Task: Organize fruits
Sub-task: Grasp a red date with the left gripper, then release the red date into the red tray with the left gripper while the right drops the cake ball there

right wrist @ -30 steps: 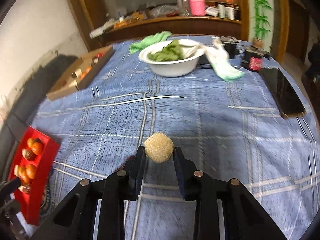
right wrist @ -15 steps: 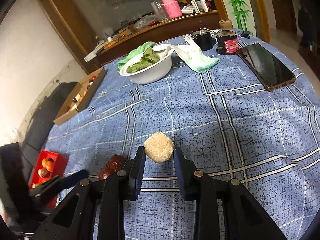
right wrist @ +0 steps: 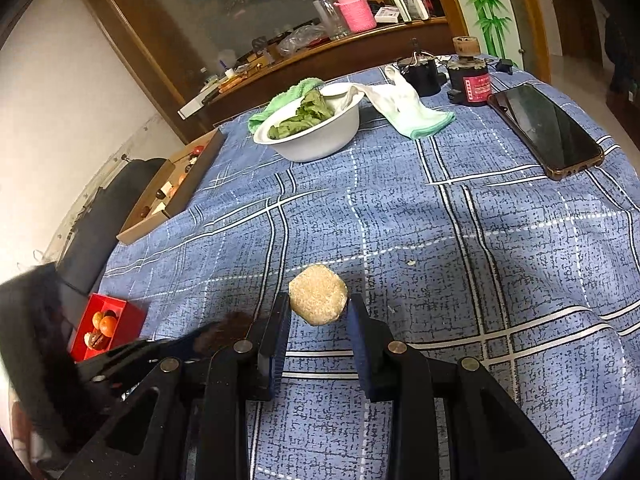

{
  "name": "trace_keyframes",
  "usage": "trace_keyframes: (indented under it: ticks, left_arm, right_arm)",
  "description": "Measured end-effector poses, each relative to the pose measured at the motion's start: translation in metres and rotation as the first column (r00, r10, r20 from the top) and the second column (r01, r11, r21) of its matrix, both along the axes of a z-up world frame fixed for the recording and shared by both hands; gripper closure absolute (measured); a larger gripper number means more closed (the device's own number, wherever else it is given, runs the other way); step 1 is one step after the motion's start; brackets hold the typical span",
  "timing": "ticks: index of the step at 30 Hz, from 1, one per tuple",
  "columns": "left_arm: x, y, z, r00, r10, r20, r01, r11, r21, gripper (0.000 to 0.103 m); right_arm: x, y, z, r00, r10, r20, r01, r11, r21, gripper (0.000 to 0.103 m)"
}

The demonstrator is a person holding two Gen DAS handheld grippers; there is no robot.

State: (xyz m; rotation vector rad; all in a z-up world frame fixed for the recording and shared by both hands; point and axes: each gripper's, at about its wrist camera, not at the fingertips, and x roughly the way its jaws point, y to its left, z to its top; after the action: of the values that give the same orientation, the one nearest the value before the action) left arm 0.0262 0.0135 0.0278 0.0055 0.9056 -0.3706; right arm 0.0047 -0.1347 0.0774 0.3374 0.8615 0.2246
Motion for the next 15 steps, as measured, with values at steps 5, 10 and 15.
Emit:
trace_keyframes:
  ticks: [5, 10, 15]
  left_arm:
    - [-0.032, 0.044, 0.032, 0.997, 0.066, 0.045, -0.062, 0.995, -0.081, 0.072]
    - [-0.075, 0.106, 0.062, 0.981, 0.165, 0.100, -0.148, 0.976, -0.157, 0.071]
    - [-0.124, 0.185, 0.079, 0.940, 0.315, 0.128, -0.281, 0.931, -0.232, 0.071]
  right_arm:
    - [0.000, 0.001, -0.002, 1.000, 0.005, -0.002, -0.005, 1.000, 0.000, 0.072]
    - [-0.002, 0.007, -0.005, 1.000, 0.015, -0.001, -0.015, 1.000, -0.024, 0.072]
    - [-0.007, 0.021, -0.006, 0.998, 0.056, 0.011, -0.055, 0.997, -0.057, 0.072]
